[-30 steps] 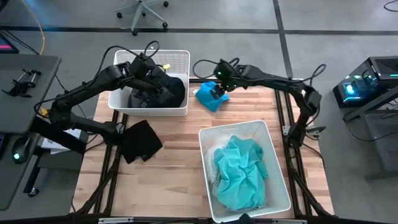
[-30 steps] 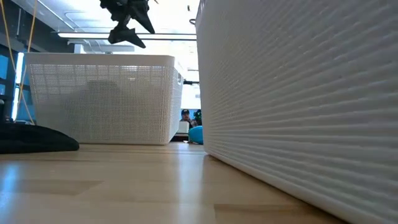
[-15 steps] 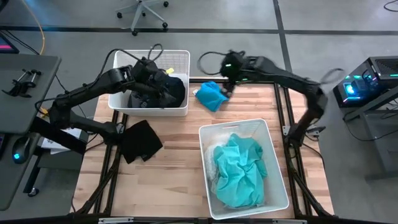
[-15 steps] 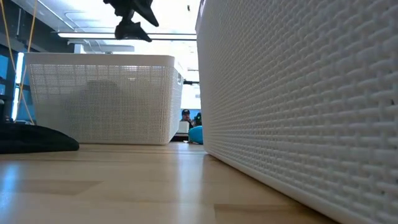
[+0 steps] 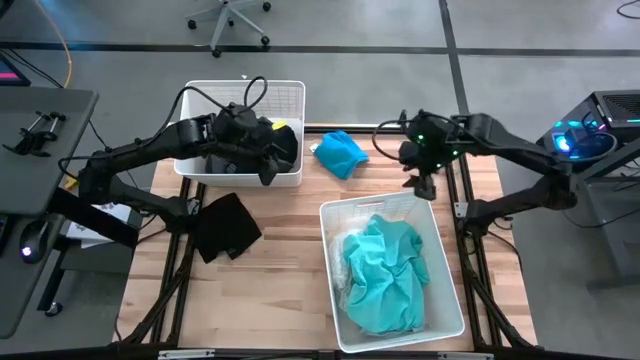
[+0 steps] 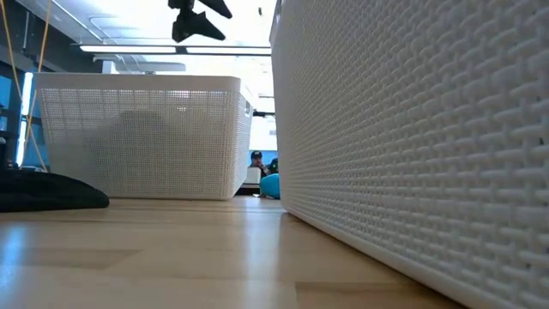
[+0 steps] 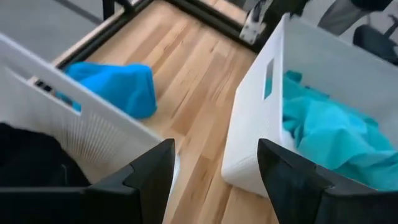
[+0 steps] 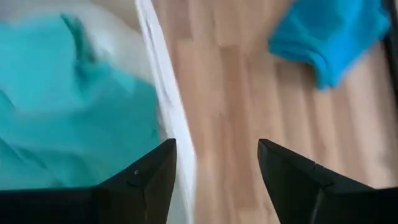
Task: Sort clothes
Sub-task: Move the bottom white bin
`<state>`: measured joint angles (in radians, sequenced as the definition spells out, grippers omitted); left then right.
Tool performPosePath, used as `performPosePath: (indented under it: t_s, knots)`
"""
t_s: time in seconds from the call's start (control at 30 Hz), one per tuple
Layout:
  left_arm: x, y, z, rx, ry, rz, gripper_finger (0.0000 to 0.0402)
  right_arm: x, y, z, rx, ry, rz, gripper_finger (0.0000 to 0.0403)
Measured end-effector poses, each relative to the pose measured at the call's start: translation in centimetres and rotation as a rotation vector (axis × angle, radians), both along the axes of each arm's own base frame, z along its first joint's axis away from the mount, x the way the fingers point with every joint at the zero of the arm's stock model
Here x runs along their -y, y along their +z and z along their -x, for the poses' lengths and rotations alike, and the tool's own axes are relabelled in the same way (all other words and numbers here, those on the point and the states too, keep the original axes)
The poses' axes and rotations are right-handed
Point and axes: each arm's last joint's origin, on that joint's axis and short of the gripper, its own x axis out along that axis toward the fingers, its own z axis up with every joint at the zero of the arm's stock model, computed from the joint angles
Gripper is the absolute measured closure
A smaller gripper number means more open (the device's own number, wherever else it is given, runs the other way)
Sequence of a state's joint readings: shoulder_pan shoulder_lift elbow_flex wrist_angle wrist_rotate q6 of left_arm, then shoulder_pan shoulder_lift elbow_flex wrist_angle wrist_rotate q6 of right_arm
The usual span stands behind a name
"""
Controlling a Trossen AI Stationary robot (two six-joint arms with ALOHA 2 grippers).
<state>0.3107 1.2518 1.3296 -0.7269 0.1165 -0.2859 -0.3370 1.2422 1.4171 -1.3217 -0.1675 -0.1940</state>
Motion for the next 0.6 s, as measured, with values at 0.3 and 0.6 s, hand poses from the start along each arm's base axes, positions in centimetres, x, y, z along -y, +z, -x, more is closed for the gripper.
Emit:
performPosePath:
  t_s: [0.3,0.6]
  knots:
    - [-0.1,0.3,-0.2,0.034,0.000,-0.011,0.0186,-1.6,-4.9,-4.3,-0.027,0.146,-0.076,0.0210]
    - [0.0,0.3,-0.2,0.035,-0.007,-0.006,0.0186,-1.6,-7.3,-8.7,-0.039,-0.001,-0.072,0.0390]
